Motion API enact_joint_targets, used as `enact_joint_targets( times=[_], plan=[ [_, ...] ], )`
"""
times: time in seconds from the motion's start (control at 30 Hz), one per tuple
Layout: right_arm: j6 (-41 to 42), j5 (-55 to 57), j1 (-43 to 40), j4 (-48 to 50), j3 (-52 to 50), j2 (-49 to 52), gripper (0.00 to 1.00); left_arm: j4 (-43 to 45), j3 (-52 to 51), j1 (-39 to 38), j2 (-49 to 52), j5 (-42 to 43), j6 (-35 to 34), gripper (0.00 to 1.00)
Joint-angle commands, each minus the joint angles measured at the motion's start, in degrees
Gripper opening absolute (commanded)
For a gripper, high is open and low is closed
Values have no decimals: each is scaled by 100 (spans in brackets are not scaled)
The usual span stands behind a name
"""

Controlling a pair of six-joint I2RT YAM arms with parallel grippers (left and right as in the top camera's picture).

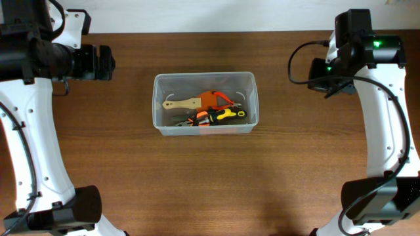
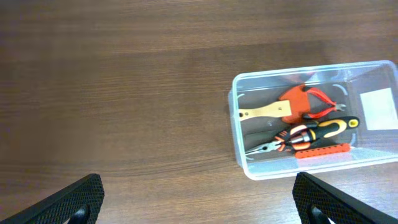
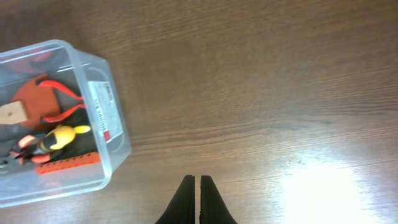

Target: Pack container

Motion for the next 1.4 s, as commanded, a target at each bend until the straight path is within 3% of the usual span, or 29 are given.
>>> enact_joint_targets(
  times=[0.0, 0.2, 0.43, 0.5, 0.57, 0.6, 0.63, 0.93, 1.37],
  plan=[
    [92, -391, 7, -96, 15, -79, 4, 20, -11, 15, 4, 197, -72, 99],
    [46, -520, 22, -168, 57, -710, 4, 13, -11, 15, 4, 197, -72, 99],
    [-503, -474, 433, 468, 527, -2455, 5, 13, -11, 15, 4, 197, -72, 99],
    [-535, -474, 564, 846, 553, -2957, 19, 13, -11, 15, 4, 197, -72, 99],
    [-535, -474, 610, 1156, 553, -3386, 45, 13, -11, 15, 4, 197, -72, 99],
    [-535, -474, 608, 1217, 553, -3571, 65, 13, -11, 15, 4, 197, -72, 99],
    [-535, -474, 608, 1235, 553, -3757, 99, 13, -11, 15, 4, 197, -72, 99],
    [-885, 431, 592, 780, 551, -4680, 99, 13, -11, 15, 4, 197, -72, 99],
    [-883, 1615, 592, 673, 514, -4686, 99, 13, -11, 15, 4, 197, -72, 99]
  ],
)
